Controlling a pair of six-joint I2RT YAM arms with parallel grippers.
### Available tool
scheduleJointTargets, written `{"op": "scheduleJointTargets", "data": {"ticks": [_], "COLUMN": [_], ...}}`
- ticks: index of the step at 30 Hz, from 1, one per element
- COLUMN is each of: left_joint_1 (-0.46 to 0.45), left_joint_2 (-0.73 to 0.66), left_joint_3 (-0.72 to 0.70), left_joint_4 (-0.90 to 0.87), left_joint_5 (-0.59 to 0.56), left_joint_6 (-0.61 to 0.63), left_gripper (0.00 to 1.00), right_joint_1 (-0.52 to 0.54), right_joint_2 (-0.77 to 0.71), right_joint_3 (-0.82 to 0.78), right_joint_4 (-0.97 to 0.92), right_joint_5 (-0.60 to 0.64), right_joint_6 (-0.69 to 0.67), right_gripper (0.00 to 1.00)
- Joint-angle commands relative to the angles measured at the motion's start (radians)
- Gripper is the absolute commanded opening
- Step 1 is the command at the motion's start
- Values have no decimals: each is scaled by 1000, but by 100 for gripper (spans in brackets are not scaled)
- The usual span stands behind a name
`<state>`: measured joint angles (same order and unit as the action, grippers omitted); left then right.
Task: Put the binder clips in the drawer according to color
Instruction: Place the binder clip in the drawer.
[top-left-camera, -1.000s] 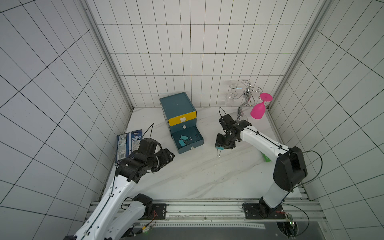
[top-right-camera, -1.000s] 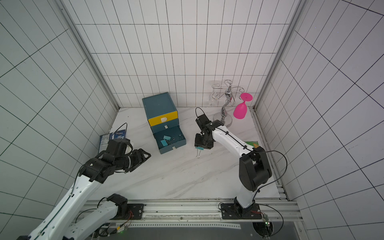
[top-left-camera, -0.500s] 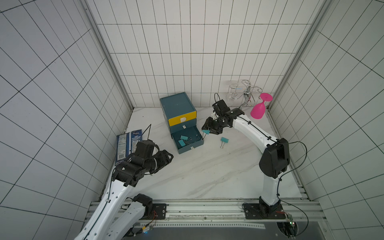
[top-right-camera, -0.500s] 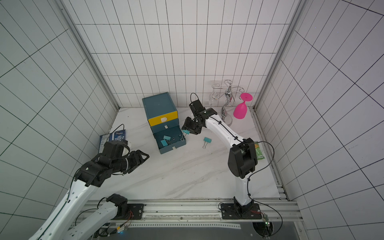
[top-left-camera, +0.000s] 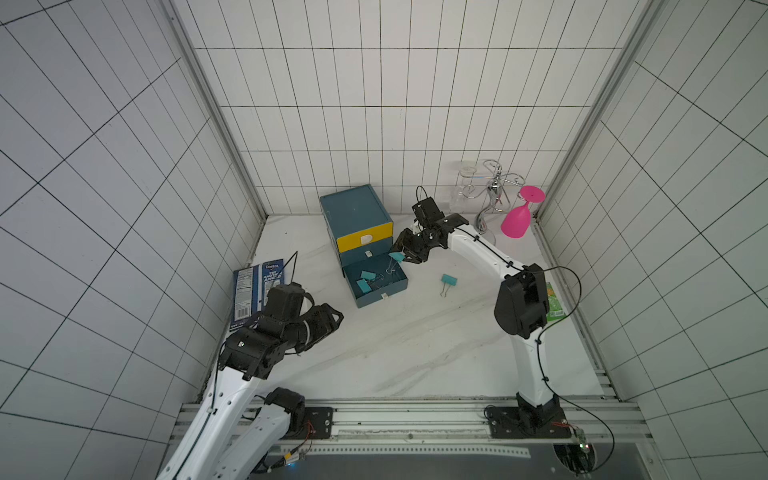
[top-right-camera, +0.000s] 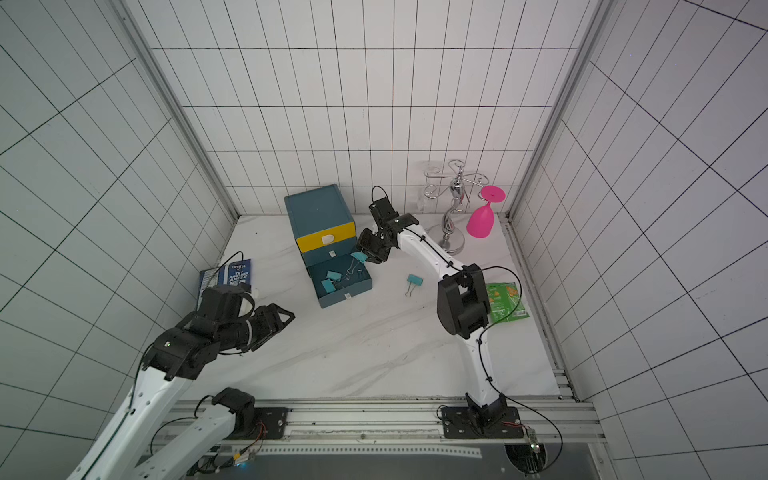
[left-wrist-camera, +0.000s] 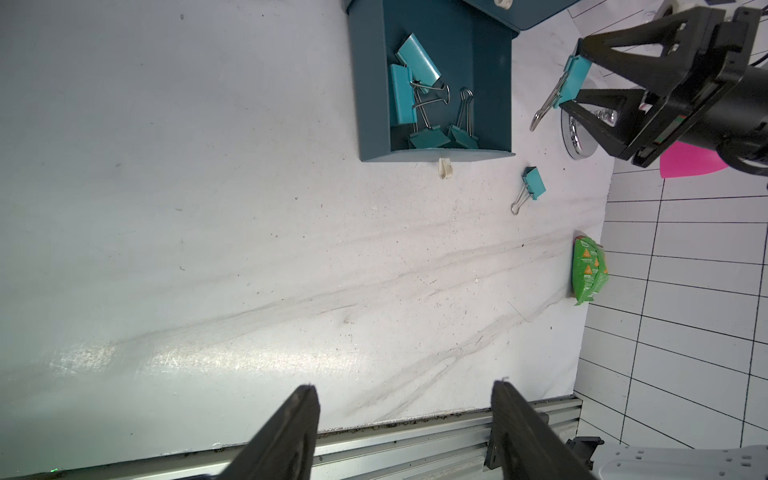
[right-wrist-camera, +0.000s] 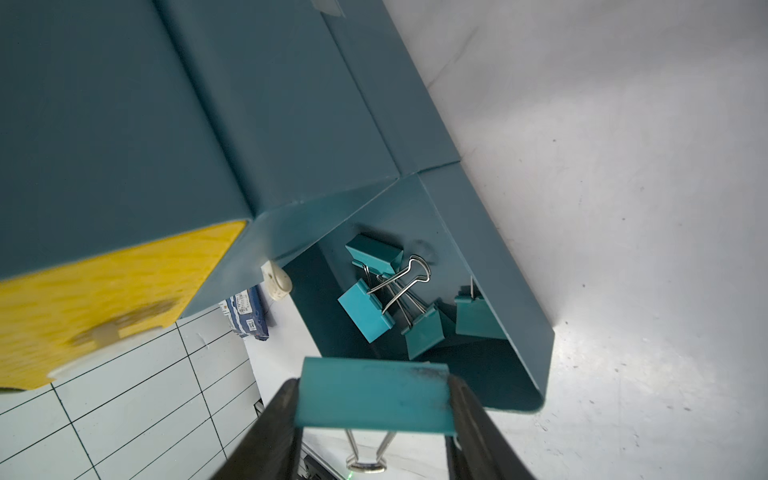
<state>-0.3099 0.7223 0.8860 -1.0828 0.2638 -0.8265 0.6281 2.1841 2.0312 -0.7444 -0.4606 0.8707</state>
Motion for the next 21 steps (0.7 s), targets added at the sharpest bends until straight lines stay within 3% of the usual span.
{"op": "scheduleJointTargets", "data": {"ticks": [1,10,15,21], "left_joint_1": [9,18,22,23], "left_joint_2": [-13,7,33,70], "left_joint_3": [4,18,25,36], "left_joint_4": [-15,-4,19,56], "left_joint_5": [3,9,18,35], "left_joint_6": [24,35,40,41], "left_gripper": [69,70,70,70], "right_joint_1": [2,0,-12,-34], "right_joint_2": [33,36,8,-64], "right_joint_3": [48,72,68,3], "right_joint_4": [0,-42,-89,-192], "right_joint_5": [-18,-4,23,140], "right_joint_6": [6,-48,-93,-214], "right_gripper": [50,71,72,73]}}
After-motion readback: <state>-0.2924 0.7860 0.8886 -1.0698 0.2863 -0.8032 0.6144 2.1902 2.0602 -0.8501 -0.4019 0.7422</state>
